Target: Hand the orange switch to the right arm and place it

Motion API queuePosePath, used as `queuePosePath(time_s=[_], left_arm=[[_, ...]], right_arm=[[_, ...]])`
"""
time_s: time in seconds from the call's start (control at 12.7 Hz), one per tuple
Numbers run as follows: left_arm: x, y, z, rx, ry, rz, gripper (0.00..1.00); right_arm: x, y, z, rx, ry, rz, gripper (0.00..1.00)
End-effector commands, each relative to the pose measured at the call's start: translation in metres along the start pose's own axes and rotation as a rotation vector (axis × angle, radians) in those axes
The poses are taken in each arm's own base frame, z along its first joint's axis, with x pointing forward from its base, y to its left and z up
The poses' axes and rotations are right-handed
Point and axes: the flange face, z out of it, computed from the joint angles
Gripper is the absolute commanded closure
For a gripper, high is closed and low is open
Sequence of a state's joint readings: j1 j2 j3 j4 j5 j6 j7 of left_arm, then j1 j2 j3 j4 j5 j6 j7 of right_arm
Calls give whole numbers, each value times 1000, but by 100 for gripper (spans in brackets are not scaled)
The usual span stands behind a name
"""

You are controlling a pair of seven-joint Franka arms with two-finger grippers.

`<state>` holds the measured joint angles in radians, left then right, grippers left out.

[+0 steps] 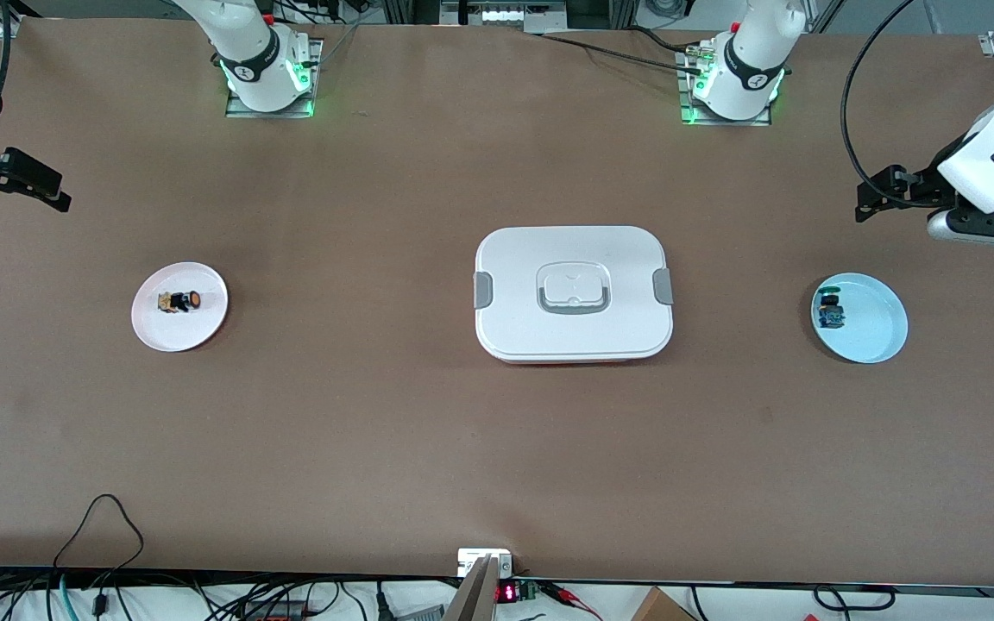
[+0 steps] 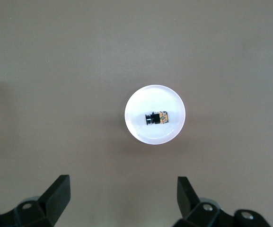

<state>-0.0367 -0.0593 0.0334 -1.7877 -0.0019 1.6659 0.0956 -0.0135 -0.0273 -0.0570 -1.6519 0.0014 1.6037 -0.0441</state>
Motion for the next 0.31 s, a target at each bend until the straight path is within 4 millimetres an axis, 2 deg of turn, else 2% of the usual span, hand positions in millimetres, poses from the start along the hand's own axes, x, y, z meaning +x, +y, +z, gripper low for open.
queuePosePath(time_s=[0.0, 0.24], left_arm=[[-5, 2, -5, -10, 7, -9, 0], [-5, 2, -5, -10, 7, -9, 0]], right_arm=[[0, -1, -4, 9, -5, 0, 0], [0, -13, -3, 6, -7, -14, 0]])
